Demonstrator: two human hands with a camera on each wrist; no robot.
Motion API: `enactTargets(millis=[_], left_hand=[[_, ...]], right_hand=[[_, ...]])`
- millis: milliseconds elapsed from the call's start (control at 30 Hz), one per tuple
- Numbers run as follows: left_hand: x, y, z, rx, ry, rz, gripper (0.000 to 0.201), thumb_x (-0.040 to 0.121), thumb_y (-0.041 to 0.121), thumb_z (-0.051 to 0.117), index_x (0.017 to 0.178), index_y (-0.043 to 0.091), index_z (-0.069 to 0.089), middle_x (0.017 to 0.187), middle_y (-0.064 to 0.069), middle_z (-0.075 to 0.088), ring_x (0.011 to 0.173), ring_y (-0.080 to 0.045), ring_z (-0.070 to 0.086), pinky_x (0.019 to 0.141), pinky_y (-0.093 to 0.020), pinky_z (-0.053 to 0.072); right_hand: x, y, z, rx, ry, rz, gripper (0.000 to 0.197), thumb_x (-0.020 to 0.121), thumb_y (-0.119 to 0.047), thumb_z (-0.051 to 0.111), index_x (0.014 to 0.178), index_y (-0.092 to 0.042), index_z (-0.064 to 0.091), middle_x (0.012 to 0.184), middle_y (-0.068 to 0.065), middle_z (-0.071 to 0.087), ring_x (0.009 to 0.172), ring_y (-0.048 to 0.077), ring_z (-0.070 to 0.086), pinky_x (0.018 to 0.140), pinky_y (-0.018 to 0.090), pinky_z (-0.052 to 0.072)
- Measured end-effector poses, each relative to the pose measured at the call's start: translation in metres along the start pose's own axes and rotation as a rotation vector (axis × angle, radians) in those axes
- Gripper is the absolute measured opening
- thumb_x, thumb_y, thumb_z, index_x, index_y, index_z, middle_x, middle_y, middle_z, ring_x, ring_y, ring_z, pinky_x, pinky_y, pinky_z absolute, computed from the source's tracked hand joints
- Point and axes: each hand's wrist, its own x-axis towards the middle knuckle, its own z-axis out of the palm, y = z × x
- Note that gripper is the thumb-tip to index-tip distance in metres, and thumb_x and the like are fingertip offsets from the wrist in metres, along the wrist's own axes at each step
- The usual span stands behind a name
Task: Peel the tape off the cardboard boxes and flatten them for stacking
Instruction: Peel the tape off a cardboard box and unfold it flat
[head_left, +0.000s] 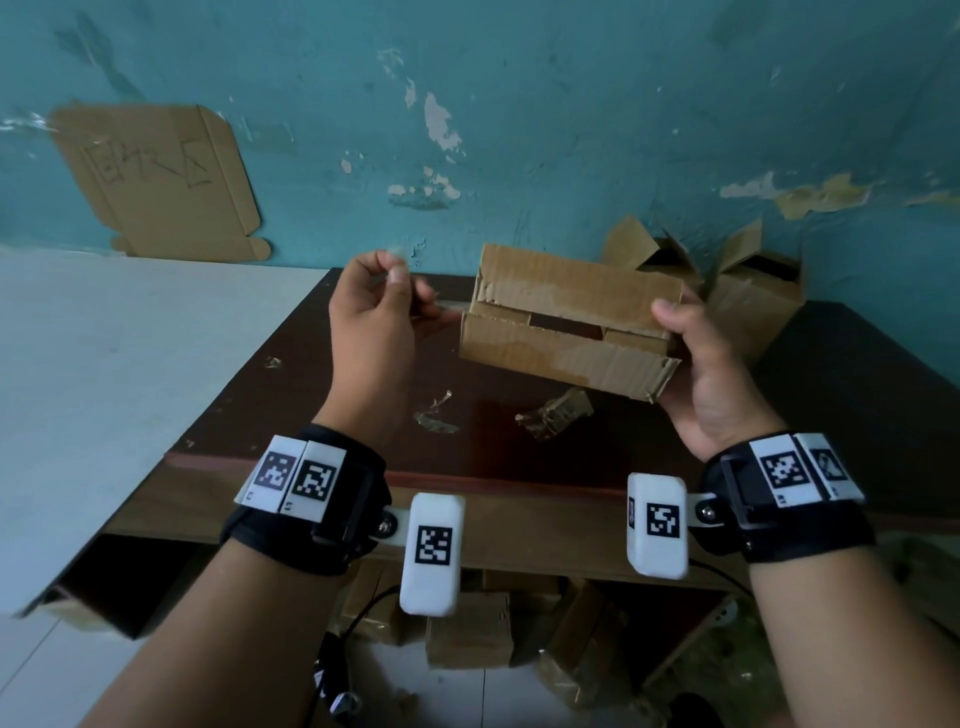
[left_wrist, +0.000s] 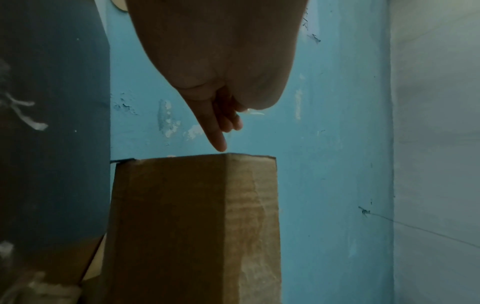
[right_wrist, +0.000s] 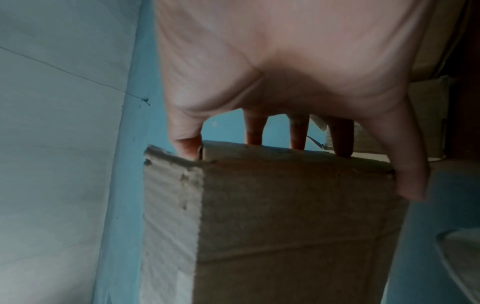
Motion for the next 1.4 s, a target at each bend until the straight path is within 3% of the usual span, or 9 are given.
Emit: enactTargets(millis=[233,433,567,733,867,967,1100,1233,1400], left_hand=[[0.003,0.0,0.001,-0.139,0.055,-0.052,0.017,0.11,0.006,0.038,0.097,0.013,0.046,0.072,-0.003,0.048,0.056,-0.01,0.051,0.076,-0.039,0.061],[0.01,0.001,-0.006,-0.157,0.104,-0.018,0.005,0.111,0.009,0.038,0.108,0.01,0.042,0.072,-0.002,0.046,0.054,-0.009,0.051,0.077,-0.037,0.062],[0.013,-0.004,-0.008,-0.129,0.164,-0.011,0.013,0.11,0.006,0.038,0.1,0.012,0.045,0.073,-0.002,0.045,0.056,-0.01,0.047,0.073,-0.036,0.061],[0.027,-0.002,-0.024,-0.187,0.267,-0.013,0.011,0.11,0.01,0.04,0.1,0.011,0.045,0.075,-0.004,0.045,0.061,-0.013,0.055,0.069,-0.031,0.061],[0.03,-0.004,-0.034,-0.016,0.119,-0.055,0.017,0.108,0.006,0.044,0.094,0.014,0.05,0.08,-0.005,0.056,0.067,-0.013,0.061,0.071,-0.031,0.061],[0.027,-0.01,-0.034,0.398,-0.085,-0.077,0.019,0.105,0.007,0.054,0.089,0.016,0.057,0.084,-0.004,0.07,0.071,-0.016,0.069,0.066,-0.028,0.06],[0.018,-0.025,-0.034,0.877,-0.387,-0.118,0.021,0.097,0.007,0.065,0.084,0.024,0.066,0.079,-0.002,0.075,0.072,-0.019,0.072,0.075,-0.044,0.063],[0.01,-0.028,-0.031,1.005,-0.551,-0.183,0.02,0.091,0.008,0.073,0.081,0.025,0.071,0.078,-0.005,0.077,0.064,-0.013,0.07,0.064,-0.029,0.061],[0.009,-0.034,-0.03,1.225,-0.566,-0.149,0.03,0.086,0.006,0.073,0.071,0.032,0.072,0.067,0.012,0.069,0.061,0.0,0.066,0.059,-0.011,0.048]], right_hand=[[-0.002,0.0,0.0,0.054,-0.004,-0.01,0.022,0.085,-0.038,0.055,0.1,-0.038,0.072,0.103,-0.005,0.071,0.097,0.015,0.068,0.074,0.039,0.056],[-0.003,-0.003,-0.005,0.181,0.019,0.036,0.038,0.085,-0.039,0.054,0.118,-0.026,0.067,0.114,0.003,0.072,0.114,0.026,0.064,0.107,0.061,0.041],[-0.005,-0.004,-0.004,0.213,0.024,0.039,0.035,0.086,-0.038,0.052,0.114,-0.026,0.069,0.11,0.002,0.073,0.112,0.025,0.065,0.111,0.065,0.038],[-0.005,-0.008,-0.017,0.294,0.082,0.049,0.044,0.087,-0.043,0.049,0.122,-0.023,0.064,0.123,0.011,0.067,0.131,0.039,0.055,0.108,0.073,0.033],[-0.005,-0.008,-0.023,0.269,0.104,0.05,0.042,0.088,-0.042,0.048,0.124,-0.023,0.063,0.12,0.007,0.069,0.134,0.04,0.053,0.109,0.071,0.034],[-0.005,-0.006,-0.021,0.231,0.093,0.051,0.041,0.087,-0.042,0.05,0.121,-0.024,0.064,0.117,0.006,0.071,0.13,0.038,0.057,0.11,0.07,0.034],[-0.004,-0.004,-0.018,0.177,0.09,0.062,0.042,0.085,-0.043,0.053,0.12,-0.025,0.065,0.117,0.006,0.071,0.128,0.036,0.058,0.109,0.068,0.037],[-0.003,-0.003,-0.012,0.137,0.074,0.076,0.045,0.083,-0.041,0.056,0.124,-0.022,0.062,0.113,0.003,0.07,0.113,0.027,0.064,0.103,0.057,0.046],[-0.002,0.0,-0.009,0.066,0.048,0.093,0.039,0.085,-0.042,0.056,0.12,-0.025,0.062,0.112,0.001,0.069,0.109,0.024,0.064,0.087,0.048,0.052]])
